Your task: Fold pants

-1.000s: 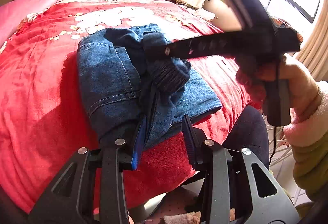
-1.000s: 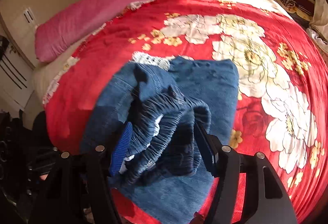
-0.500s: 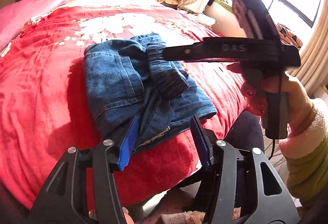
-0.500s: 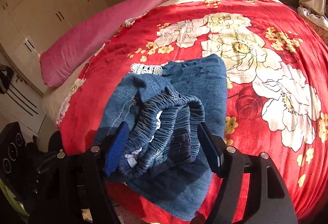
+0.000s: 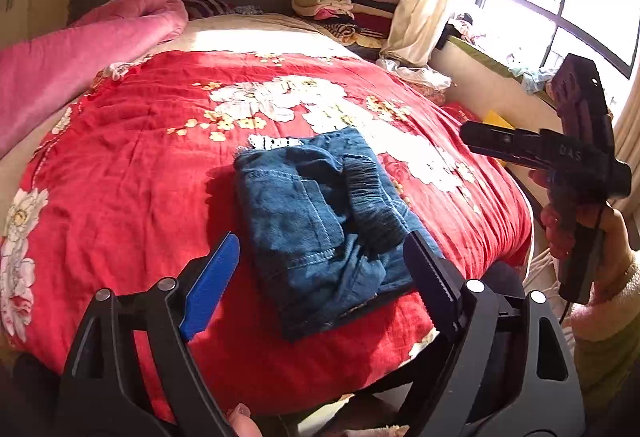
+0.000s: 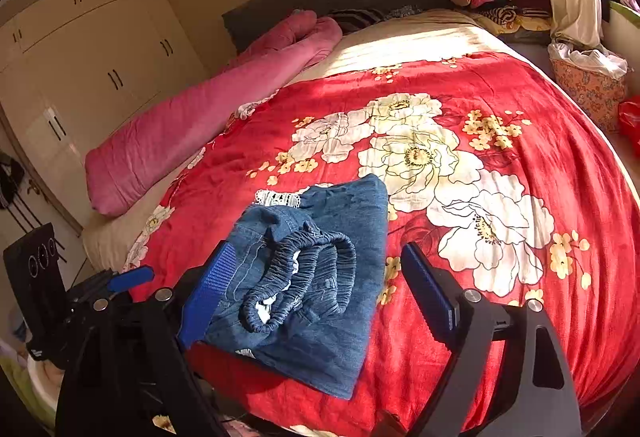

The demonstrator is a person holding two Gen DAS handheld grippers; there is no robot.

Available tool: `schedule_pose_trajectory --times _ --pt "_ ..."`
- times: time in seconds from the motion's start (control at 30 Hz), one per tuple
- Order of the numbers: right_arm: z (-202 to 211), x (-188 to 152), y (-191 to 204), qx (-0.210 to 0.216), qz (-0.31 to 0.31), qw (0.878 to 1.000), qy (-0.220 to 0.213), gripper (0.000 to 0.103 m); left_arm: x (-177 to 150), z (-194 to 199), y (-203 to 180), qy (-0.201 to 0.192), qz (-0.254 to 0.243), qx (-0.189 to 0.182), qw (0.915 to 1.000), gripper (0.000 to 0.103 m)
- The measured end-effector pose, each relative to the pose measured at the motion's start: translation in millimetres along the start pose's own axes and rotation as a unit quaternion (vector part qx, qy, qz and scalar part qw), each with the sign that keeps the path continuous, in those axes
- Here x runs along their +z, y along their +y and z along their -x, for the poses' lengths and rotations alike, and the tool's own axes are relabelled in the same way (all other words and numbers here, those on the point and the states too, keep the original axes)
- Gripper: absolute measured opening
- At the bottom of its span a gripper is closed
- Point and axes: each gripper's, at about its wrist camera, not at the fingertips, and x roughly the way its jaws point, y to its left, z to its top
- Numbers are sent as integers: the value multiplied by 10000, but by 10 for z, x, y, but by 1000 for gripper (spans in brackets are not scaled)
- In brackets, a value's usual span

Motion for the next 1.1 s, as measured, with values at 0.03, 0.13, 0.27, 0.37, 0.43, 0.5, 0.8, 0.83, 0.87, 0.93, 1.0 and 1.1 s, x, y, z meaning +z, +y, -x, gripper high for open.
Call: schedule_pose_trajectory --times 0.03,0.13,0.27,0.37,0.43,0.5,0.8,0.83,0.87,0.93,1.0,1.1 --pt "11 -6 -11 -12 -19 10000 -13 86 24 1 36 3 39 63 10000 82" --pt "21 -34 -38 -49 -61 10000 -32 89 85 -52 102 60 127 212 9997 84" --pt "-37 -81 -82 -104 -93 9999 31 90 117 -144 160 124 223 337 9991 89" --pt "-106 -126 -126 -152 -141 9997 115 90 133 -237 178 196 253 394 9987 90" --pt "-164 -158 -154 -211 -164 9995 167 90 137 -299 170 237 232 430 9985 91" --pt "-231 -191 -189 -263 -188 9992 241 90 133 -366 158 276 189 476 9983 92" --pt "-550 -369 -242 -373 -209 9973 593 90 76 -670 186 499 241 557 9969 92" --pt "-583 -390 -246 -381 -214 9971 625 90 64 -700 204 518 272 575 9966 92" --pt "-613 -410 -254 -384 -227 9969 655 90 54 -731 222 553 309 591 9962 93" --pt "-667 -441 -275 -331 -276 9965 717 90 27 -797 258 621 372 599 9956 93" --pt "-720 -468 -297 -307 -349 9959 772 90 -1 -864 289 704 423 614 9947 93" --pt "-787 -501 -314 -266 -413 9954 827 90 -42 -955 320 802 483 606 9938 93"
